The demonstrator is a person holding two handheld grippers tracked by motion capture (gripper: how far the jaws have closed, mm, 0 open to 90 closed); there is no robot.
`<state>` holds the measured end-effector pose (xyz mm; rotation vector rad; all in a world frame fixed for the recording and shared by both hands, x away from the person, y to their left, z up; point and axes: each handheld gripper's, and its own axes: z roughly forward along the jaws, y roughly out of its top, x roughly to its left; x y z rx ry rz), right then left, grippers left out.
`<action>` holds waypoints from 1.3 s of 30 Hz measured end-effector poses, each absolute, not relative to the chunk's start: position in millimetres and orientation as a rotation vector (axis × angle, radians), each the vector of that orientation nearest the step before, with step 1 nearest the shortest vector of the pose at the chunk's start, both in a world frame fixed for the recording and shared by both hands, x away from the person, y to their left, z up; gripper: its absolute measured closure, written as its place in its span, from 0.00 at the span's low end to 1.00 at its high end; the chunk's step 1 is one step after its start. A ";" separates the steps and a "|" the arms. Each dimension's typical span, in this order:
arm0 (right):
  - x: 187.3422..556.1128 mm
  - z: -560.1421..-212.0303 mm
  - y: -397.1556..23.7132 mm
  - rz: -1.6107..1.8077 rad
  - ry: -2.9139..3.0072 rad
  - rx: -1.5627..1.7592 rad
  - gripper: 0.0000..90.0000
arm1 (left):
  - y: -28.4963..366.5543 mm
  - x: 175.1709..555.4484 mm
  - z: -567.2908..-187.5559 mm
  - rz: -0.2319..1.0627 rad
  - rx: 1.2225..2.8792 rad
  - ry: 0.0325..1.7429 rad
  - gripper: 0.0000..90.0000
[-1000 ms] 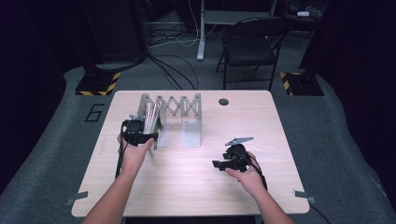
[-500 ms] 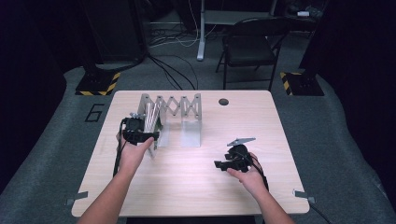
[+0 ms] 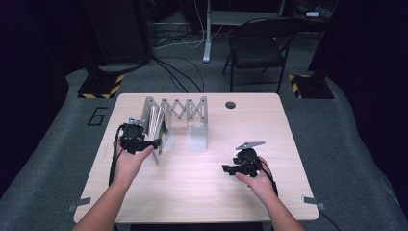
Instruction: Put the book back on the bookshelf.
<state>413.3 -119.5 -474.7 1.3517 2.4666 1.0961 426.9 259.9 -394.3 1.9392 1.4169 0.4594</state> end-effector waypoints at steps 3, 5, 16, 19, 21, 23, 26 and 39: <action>413.7 -474.8 -119.9 1.093 2.464 1.343 0.43 | 261.2 422.2 -390.1 0.463 1.943 1.401 0.34; 412.9 -473.9 -119.6 1.091 2.462 1.352 0.43 | 261.2 420.0 -387.8 0.471 1.943 1.391 0.35; 413.5 -473.6 -121.0 1.104 2.449 1.318 0.43 | 259.3 406.0 -373.3 0.404 1.997 1.284 0.38; 413.1 -473.5 -120.6 1.099 2.450 1.329 0.43 | 256.8 400.3 -372.7 0.368 1.999 1.258 0.39; 412.7 -473.5 -120.2 1.099 2.447 1.328 0.43 | 257.9 396.9 -371.6 0.358 2.038 1.210 0.39; 412.8 -472.8 -120.3 1.091 2.449 1.322 0.43 | 257.5 393.0 -371.4 0.338 2.050 1.174 0.39; 412.9 -473.4 -120.5 1.098 2.446 1.322 0.43 | 256.1 387.5 -371.6 0.327 2.064 1.132 0.40; 412.3 -472.2 -120.5 1.091 2.449 1.323 0.42 | 252.3 359.2 -378.0 0.280 2.103 1.037 0.40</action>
